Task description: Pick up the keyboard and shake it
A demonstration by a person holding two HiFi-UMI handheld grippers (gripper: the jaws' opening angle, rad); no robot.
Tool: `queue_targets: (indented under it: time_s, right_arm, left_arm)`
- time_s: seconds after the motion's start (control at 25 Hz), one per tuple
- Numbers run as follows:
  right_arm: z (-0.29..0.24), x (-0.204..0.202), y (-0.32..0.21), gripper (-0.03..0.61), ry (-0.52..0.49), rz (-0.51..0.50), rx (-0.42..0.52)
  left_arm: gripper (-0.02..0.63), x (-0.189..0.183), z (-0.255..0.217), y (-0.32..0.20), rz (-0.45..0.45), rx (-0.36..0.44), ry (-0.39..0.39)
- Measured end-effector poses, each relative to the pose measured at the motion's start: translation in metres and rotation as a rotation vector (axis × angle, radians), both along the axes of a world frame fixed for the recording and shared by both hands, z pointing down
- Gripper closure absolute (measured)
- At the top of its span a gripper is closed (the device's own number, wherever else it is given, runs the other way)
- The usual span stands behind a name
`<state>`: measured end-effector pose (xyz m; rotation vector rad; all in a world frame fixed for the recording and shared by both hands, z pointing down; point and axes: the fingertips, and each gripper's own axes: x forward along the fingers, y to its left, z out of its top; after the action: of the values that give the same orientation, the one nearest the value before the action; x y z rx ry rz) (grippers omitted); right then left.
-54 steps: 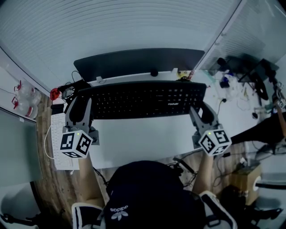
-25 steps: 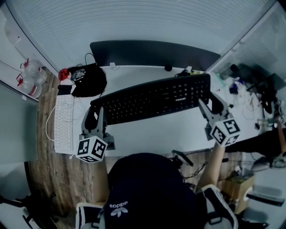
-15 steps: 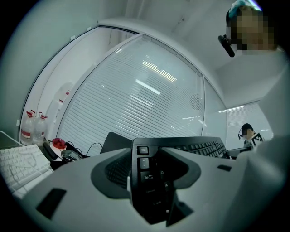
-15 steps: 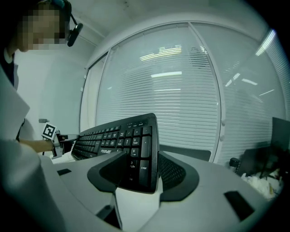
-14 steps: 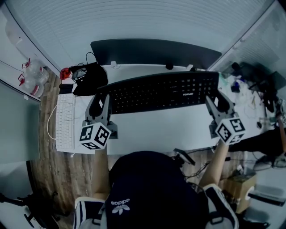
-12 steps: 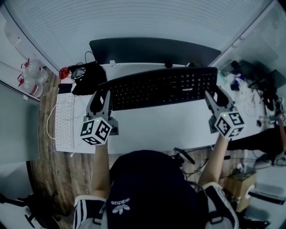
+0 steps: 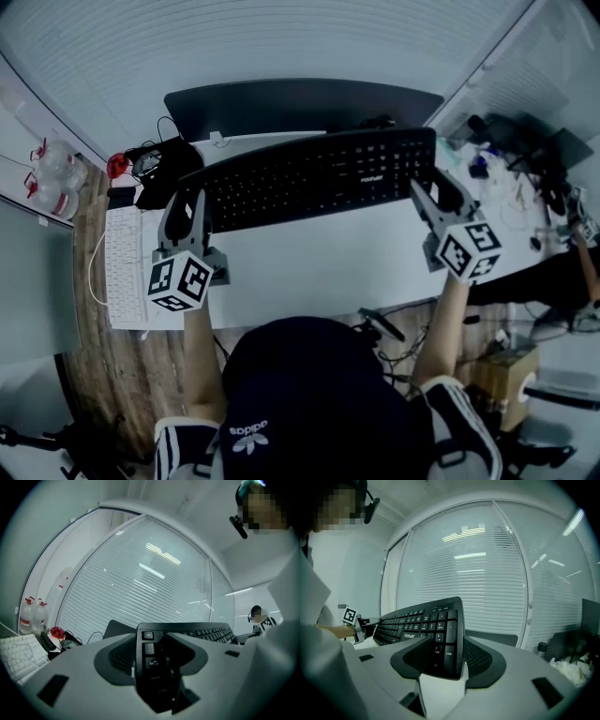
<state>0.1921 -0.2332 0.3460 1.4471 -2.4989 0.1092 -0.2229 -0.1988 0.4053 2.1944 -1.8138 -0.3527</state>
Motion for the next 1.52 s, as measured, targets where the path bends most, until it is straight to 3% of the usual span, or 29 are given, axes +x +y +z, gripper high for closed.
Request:
queue_targets:
  time_s: [0.12,0.28,0.48,0.64,0.8,1.12,1.52]
  right_arm:
    - [0.003,0.003,0.009,0.367,-0.015,0.002,0.006]
    - [0.011,0.002,-0.002,0.367,0.005,0.023,-0.011]
    - [0.003,-0.002,0.017,0.367,-0.022,0.016,0.029]
    - [-0.001,0.001,0.016,0.370,-0.019,0.011,0.018]
    - [0.004,0.005,0.010,0.390,-0.028,0.035,0.013]
    - [0.022,0.009,0.011,0.391,-0.062,0.040,-0.032]
    - [0.011,0.001,0.010,0.391,-0.049,0.040,-0.010]
  left_arm:
    - [0.407,-0.003,-0.003,0.008,0.010,0.024,-0.002]
    - [0.407,0.001,0.010,-0.004,-0.008,-0.003,0.022]
    - [0.407,-0.006,0.003,0.001,-0.003,0.045,0.031]
    - [0.407,-0.003,0.003,0.000,-0.011,0.048,0.074]
    - [0.412,-0.005,0.002,-0.004,-0.027,0.069,0.180]
    - [0.413,-0.003,0.020,-0.010,-0.026,-0.004,0.145]
    - [0.414,-0.006,0.016,-0.011,-0.017,0.001,0.135]
